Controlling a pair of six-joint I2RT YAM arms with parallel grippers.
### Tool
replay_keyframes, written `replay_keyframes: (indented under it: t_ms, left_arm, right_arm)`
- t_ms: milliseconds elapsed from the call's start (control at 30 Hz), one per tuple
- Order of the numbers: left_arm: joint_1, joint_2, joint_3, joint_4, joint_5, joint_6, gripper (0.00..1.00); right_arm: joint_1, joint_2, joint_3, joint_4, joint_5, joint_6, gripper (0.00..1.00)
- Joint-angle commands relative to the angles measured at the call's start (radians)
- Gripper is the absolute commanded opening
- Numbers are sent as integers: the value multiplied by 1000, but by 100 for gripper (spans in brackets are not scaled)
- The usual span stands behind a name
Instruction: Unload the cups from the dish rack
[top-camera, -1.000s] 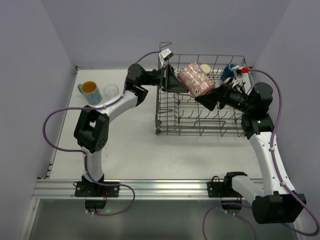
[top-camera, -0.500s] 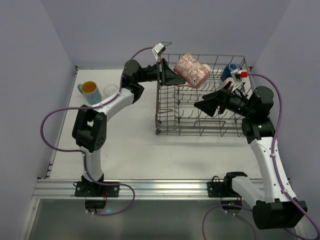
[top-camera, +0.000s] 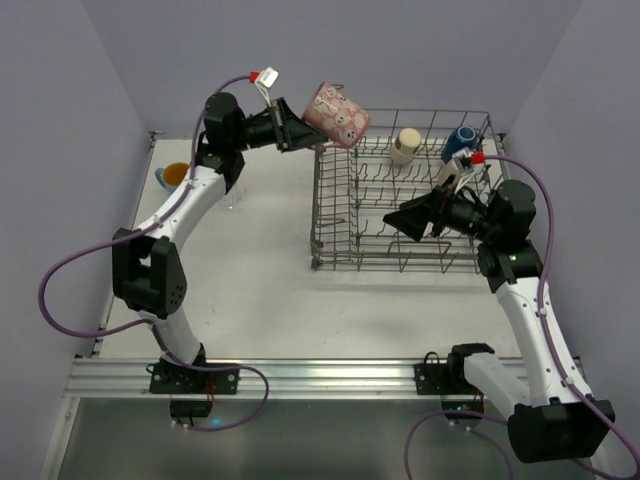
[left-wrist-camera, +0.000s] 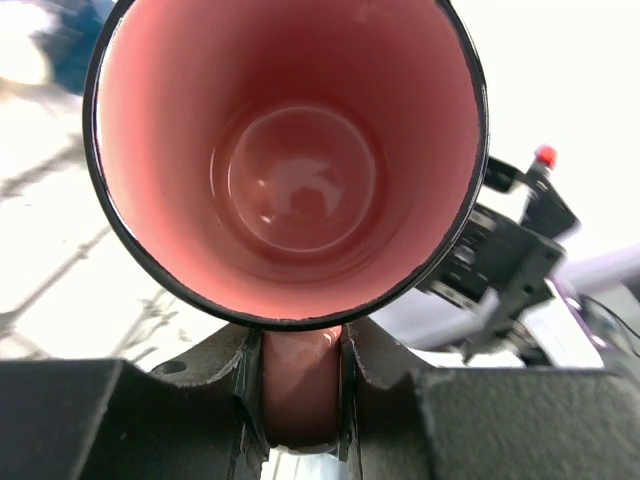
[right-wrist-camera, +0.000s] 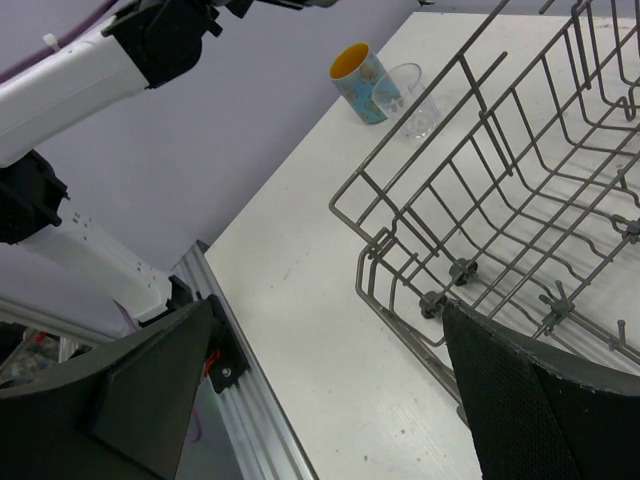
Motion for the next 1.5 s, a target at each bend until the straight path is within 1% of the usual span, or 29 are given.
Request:
replay_keyframes:
  t_ms: [0, 67, 133, 167, 200, 267, 333, 367, 400, 600, 667, 733, 767, 867, 933, 967, 1233, 1467]
  left_arm:
    - [84, -116, 91, -142, -67, 171, 0]
    - [120, -148, 91, -205, -90, 248, 0]
    - [171, -176, 106, -349, -162, 323, 0]
    - [180, -180, 127, -443, -199, 429, 0]
    - [195, -185, 154, -542, -271, 471, 0]
    - [209, -199, 155, -597, -317, 545, 0]
    - [217, -211, 148, -660, -405, 608, 0]
    - [217, -217, 143, -678, -478, 625, 0]
    - [217, -223, 134, -701, -509, 640, 0]
    - [203, -217, 16, -691, -672, 694, 0]
    - [178, -219, -36, -668, -742, 711, 0]
    - [159, -220, -82, -654, -784, 717, 0]
    - [131, -220, -95, -646, -851, 722, 0]
    - [76, -208, -127, -625, -949, 742, 0]
    - [60, -193, -130, -625, -975, 743, 0]
    - [47, -176, -132, -623, -1014, 742, 0]
    - [33, -93, -162, -595, -1129, 731, 0]
    - [33, -24, -176, -537, -1163, 736, 0]
  right_arm:
    - [20, -4, 2, -4, 36, 2, 99]
    - [29, -9, -1, 0, 42, 2, 99]
    - [35, -9, -2, -1, 51, 1, 99]
    - [41, -8, -4, 2, 53, 1, 99]
    - [41, -6, -5, 4, 56, 1, 99]
    - [47, 2, -7, 2, 62, -2, 99]
    - [50, 9, -10, 0, 70, -4, 99]
    - [52, 12, -11, 0, 73, -4, 99]
    - [53, 12, -13, 0, 76, -4, 99]
    - [58, 14, -5, -1, 91, 8, 99]
    - [58, 14, -2, -1, 103, 10, 99]
    - [58, 12, -1, -7, 119, 13, 99]
    - [58, 12, 1, -13, 126, 14, 99]
    - [60, 12, 12, -27, 163, 27, 99]
    - [58, 14, 21, -33, 192, 34, 99]
    - [60, 17, 30, -38, 200, 37, 99]
    - [58, 37, 58, -70, 264, 48, 99]
    - [58, 69, 64, -67, 289, 65, 99]
